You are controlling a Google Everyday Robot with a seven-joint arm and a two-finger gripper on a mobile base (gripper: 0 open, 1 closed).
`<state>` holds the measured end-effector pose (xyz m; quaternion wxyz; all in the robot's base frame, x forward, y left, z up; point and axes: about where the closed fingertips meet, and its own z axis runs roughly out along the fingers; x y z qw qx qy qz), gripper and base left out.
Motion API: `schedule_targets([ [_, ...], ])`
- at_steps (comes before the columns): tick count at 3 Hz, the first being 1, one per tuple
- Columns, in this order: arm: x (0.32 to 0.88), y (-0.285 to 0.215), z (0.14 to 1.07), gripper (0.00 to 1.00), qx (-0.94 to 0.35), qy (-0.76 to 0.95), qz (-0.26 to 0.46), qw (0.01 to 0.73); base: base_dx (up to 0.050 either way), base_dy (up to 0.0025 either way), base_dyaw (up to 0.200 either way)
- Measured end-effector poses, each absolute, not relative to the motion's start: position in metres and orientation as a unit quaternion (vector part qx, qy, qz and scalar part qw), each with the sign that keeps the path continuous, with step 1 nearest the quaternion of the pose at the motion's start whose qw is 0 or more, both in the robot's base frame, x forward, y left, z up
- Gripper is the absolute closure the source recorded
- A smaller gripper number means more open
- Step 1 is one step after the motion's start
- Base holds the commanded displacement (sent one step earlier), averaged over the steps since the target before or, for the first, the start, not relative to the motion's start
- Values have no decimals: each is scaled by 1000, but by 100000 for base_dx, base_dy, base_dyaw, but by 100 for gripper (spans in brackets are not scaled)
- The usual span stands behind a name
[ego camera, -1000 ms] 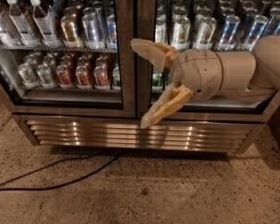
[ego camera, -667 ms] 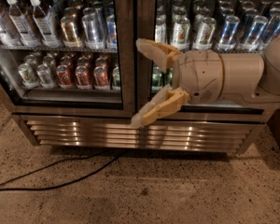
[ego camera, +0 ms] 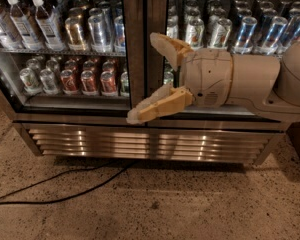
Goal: Open left fridge door
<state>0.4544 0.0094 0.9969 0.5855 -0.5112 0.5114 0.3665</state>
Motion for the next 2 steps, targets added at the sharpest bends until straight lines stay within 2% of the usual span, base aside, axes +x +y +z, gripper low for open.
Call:
schedule_targets([
  [1,472,12,1012,0,-502,524,359,587,0,0,0],
  [2,514,9,1036,0,-475,557,339,591,0,0,0],
])
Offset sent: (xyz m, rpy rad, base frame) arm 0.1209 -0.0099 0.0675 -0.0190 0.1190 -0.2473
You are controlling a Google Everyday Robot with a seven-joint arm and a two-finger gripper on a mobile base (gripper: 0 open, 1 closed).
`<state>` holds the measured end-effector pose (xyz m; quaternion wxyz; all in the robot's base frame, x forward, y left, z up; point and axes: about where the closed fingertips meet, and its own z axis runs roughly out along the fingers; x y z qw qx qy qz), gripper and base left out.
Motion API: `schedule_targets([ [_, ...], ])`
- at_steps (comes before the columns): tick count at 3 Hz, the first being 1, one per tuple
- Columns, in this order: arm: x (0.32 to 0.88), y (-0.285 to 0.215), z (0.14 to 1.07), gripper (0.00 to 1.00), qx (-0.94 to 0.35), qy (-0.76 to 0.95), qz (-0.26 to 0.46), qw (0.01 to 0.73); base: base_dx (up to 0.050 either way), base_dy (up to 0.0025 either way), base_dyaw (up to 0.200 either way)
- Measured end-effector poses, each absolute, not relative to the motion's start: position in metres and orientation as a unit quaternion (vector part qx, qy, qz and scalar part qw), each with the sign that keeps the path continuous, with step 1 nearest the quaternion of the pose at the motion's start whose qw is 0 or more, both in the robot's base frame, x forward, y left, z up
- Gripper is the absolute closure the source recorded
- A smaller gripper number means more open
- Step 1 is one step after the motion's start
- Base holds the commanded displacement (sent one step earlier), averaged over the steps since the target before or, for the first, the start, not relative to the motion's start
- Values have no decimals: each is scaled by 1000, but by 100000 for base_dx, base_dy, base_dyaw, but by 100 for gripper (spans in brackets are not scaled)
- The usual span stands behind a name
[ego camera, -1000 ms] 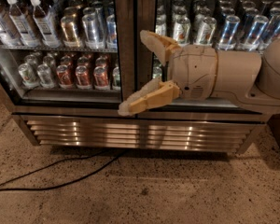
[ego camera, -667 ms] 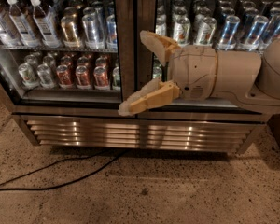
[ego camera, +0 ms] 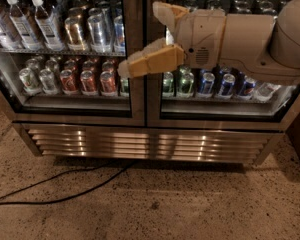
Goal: Open left fridge door
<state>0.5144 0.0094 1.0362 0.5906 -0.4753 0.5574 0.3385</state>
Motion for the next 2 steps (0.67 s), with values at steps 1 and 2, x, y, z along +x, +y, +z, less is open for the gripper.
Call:
schedule_targets([
  [1,516,14,1036,0,-470,562,349,584,0,0,0],
  [2,520,14,1025,0,-469,562,362,577,0,0,0],
])
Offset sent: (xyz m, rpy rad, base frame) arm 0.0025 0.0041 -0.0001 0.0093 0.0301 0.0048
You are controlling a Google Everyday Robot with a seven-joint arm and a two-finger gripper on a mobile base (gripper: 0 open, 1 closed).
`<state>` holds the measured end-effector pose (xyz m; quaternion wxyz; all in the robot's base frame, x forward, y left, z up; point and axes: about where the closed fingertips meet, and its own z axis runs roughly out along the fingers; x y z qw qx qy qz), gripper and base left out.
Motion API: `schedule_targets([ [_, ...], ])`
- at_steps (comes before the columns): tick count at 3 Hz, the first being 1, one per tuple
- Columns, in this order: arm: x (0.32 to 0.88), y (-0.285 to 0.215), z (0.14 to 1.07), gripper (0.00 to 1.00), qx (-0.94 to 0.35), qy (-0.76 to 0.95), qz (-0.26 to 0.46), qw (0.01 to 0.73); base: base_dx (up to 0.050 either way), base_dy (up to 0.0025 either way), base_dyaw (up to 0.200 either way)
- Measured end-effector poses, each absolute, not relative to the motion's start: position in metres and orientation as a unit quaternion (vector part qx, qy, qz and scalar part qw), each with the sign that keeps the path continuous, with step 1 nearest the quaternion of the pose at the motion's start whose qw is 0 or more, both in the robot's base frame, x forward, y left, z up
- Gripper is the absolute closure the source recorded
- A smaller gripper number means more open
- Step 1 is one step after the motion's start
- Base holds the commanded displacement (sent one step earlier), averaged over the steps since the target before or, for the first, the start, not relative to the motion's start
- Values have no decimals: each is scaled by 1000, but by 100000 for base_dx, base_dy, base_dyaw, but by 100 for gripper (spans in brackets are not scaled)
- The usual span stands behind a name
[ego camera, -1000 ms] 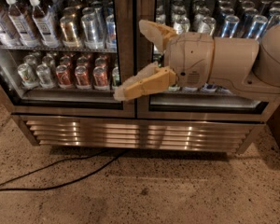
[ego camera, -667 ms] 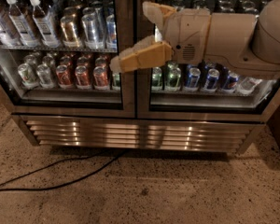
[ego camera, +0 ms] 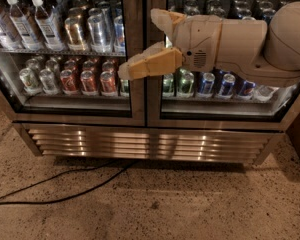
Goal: Open left fridge door
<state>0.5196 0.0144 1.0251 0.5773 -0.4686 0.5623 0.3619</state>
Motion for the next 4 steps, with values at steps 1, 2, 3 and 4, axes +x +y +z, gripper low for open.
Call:
schedule_targets([
  [1,520,14,1025,0,-469,562,362,577,4900,1,-11],
  [2,520,14,1025,0,-469,562,362,577,5003,-2,50],
  [3,520,14,1025,0,-469,562,362,577,5014,0,-102],
  [4,520,14,1025,0,-469,562,362,577,5003,-2,37],
])
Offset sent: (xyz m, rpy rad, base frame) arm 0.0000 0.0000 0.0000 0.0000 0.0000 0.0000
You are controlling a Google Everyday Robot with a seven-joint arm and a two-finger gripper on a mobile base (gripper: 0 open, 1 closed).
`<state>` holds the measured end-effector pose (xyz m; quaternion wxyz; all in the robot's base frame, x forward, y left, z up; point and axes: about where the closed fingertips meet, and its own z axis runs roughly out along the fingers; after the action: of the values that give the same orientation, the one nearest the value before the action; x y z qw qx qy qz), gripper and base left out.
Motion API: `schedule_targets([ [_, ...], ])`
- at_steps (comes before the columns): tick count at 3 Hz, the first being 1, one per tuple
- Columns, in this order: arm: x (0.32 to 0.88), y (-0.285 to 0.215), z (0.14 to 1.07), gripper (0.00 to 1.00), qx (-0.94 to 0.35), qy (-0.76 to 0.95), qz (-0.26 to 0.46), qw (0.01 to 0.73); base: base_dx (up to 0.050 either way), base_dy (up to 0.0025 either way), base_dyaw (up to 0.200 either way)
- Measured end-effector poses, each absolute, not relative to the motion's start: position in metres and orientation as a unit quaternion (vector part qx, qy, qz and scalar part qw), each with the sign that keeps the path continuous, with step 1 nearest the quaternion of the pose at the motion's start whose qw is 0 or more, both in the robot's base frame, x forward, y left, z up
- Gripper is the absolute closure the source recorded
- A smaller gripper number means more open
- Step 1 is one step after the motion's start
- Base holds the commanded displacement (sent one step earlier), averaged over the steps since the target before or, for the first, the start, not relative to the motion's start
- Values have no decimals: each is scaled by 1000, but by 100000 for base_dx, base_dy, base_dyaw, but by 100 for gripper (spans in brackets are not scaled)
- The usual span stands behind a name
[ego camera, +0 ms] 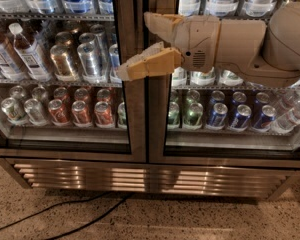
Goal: Open left fridge door
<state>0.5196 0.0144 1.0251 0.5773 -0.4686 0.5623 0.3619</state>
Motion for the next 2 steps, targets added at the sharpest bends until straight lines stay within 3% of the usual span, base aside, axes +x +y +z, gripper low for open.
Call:
schedule_targets([
  [1,520,14,1025,0,-469,562,362,577,3,-4,19444],
  [2,520,14,1025,0,-469,562,362,577,0,0,0],
])
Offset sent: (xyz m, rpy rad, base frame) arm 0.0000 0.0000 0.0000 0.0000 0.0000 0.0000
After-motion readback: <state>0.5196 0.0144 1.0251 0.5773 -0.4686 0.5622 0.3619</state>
